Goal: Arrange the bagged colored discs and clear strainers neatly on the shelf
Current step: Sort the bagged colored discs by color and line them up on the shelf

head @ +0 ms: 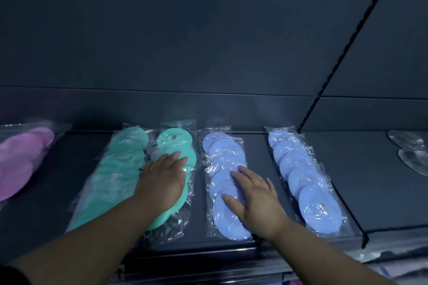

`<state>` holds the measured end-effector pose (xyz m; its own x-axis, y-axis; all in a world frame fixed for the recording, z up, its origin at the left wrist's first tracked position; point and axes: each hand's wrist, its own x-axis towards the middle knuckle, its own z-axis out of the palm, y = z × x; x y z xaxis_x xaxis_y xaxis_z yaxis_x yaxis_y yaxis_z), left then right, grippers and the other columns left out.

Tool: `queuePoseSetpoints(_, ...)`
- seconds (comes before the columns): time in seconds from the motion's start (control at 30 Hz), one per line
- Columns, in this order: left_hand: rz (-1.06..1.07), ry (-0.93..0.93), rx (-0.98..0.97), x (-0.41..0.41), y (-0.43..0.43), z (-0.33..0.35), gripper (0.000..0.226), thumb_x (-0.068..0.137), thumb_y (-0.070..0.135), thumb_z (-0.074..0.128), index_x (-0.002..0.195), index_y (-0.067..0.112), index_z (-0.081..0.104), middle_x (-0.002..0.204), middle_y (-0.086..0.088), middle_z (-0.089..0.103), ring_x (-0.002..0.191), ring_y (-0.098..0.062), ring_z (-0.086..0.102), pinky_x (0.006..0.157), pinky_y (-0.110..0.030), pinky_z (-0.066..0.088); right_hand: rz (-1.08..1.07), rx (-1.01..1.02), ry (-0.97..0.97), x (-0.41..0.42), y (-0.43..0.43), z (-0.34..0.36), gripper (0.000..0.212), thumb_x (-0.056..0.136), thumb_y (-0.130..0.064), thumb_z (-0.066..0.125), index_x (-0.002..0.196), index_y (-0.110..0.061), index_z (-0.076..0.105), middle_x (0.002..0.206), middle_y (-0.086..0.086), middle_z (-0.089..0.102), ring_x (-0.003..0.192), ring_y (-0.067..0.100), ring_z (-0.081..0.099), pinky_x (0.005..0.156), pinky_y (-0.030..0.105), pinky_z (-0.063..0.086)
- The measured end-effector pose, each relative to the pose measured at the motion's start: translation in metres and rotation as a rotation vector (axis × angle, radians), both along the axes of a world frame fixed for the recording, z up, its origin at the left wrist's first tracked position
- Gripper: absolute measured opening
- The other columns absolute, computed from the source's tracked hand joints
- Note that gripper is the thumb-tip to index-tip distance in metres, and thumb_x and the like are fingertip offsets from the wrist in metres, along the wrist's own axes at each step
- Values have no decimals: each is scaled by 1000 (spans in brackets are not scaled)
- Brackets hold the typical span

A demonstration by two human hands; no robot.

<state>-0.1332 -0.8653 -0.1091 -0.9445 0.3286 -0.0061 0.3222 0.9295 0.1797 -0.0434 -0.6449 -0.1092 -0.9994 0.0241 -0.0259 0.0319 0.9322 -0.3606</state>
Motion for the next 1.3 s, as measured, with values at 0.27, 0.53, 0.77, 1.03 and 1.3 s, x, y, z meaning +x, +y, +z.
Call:
queuePoseSetpoints(0.27, 18, 37, -57, -4, -17, 5, 47, 99, 34, 32, 146, 29, 28, 157, 8, 20, 144, -17, 21, 115, -42, 18, -41, -87, 65, -1, -6, 4, 86, 75, -84, 32, 142, -31, 41, 154, -7, 29, 142, 12, 23, 119, 34, 14)
queuePoseSetpoints(0.53, -43, -7, 480, 23, 25, 19, 48, 93, 11, 47, 141, 11, 41, 147, -6, 38, 133, -23, 39, 112, -28, 26, -416, -431, 101, 12, 10, 7, 47, 87, -33, 65, 128, -19, 49, 117, -2, 57, 102, 11, 57, 91, 22, 41)
queuePoseSetpoints(0.77, 299, -426, 699, 39, 47, 9, 45, 95, 27, 50, 137, 14, 41, 106, 5, 62, 100, -18, 61, 89, -26, 45, -431, -715, 57, 8, 16, 8, 26, 90, -18, 62, 111, -33, 56, 77, -10, 66, 62, 3, 59, 70, 26, 48)
queuePoseSetpoints(1.03, 266, -169, 753, 42, 55, 19, 30, 90, 34, 60, 115, 17, 57, 109, 7, 55, 93, -13, 58, 87, -21, 42, -298, -1002, 24, -1, 19, 30, 22, 93, -8, 59, 108, -25, 58, 64, -14, 65, 51, 0, 54, 47, 16, 43)
queuePoseSetpoints(1.3, 35, -369, 824, 39, 54, 43, 6, 83, 28, 72, 87, 25, 69, 86, 10, 72, 82, -1, 65, 74, -17, 45, -278, -1270, -26, -9, 26, 51, 20, 90, -5, 61, 106, -16, 62, 74, 4, 65, 62, 16, 56, 59, 27, 47)
